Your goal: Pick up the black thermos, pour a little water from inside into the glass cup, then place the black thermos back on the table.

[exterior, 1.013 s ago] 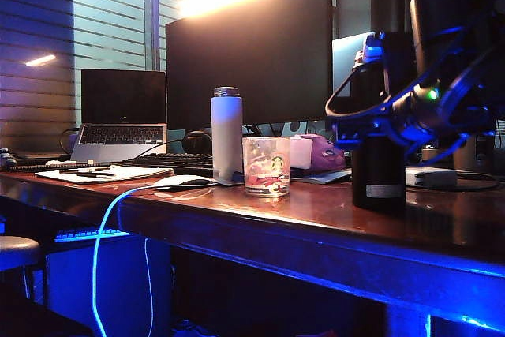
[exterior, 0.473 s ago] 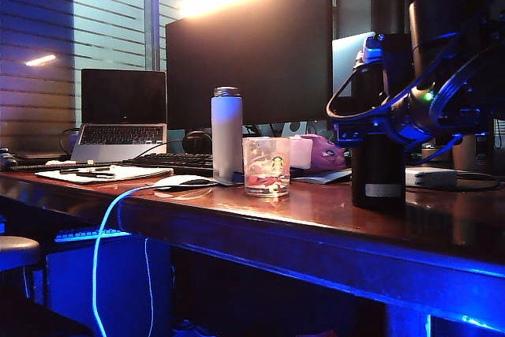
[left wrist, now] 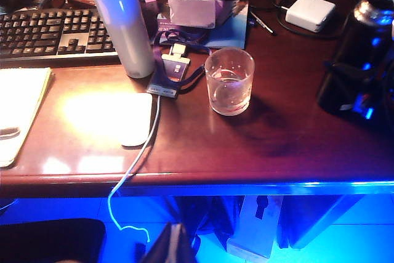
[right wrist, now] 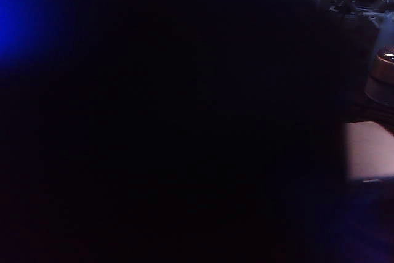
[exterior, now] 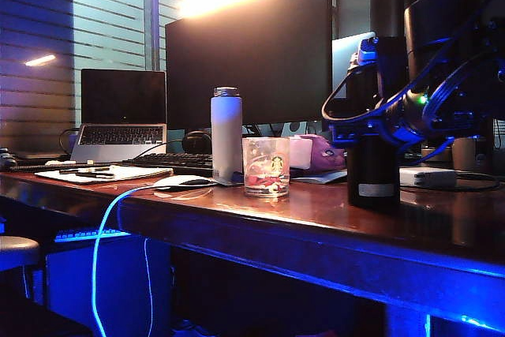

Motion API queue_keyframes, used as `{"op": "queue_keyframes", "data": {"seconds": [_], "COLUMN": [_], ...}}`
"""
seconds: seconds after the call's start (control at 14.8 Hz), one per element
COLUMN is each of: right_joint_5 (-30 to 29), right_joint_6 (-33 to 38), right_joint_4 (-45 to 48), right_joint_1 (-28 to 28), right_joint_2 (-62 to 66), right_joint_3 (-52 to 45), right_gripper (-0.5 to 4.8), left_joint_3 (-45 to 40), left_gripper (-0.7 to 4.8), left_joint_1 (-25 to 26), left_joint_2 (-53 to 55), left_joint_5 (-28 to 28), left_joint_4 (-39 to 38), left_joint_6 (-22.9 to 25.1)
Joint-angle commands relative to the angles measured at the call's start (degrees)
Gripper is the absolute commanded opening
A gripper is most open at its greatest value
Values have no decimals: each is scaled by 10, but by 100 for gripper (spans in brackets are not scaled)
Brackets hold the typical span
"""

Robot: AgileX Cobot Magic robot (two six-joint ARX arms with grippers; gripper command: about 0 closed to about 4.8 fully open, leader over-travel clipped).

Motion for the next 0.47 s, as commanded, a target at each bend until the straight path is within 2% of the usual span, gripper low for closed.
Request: {"op": "queue_keyframes", "data": {"seconds": [0.07, 0.47], "right_joint_5": [5, 9], "right_joint_6": [-2, -2], "right_joint_4": [2, 0], "right_joint_1": [0, 0], "right_joint_2": [-1, -3], "right_joint_3": [2, 2], "right_gripper": [10, 10], "left_joint_3": [3, 3], "left_gripper": [-5, -5], "left_joint_1": [0, 0], "left_joint_2": [-2, -2], "left_joint_5": [2, 2], "left_joint_4": [7, 7], "left_joint_6": [-2, -2]}}
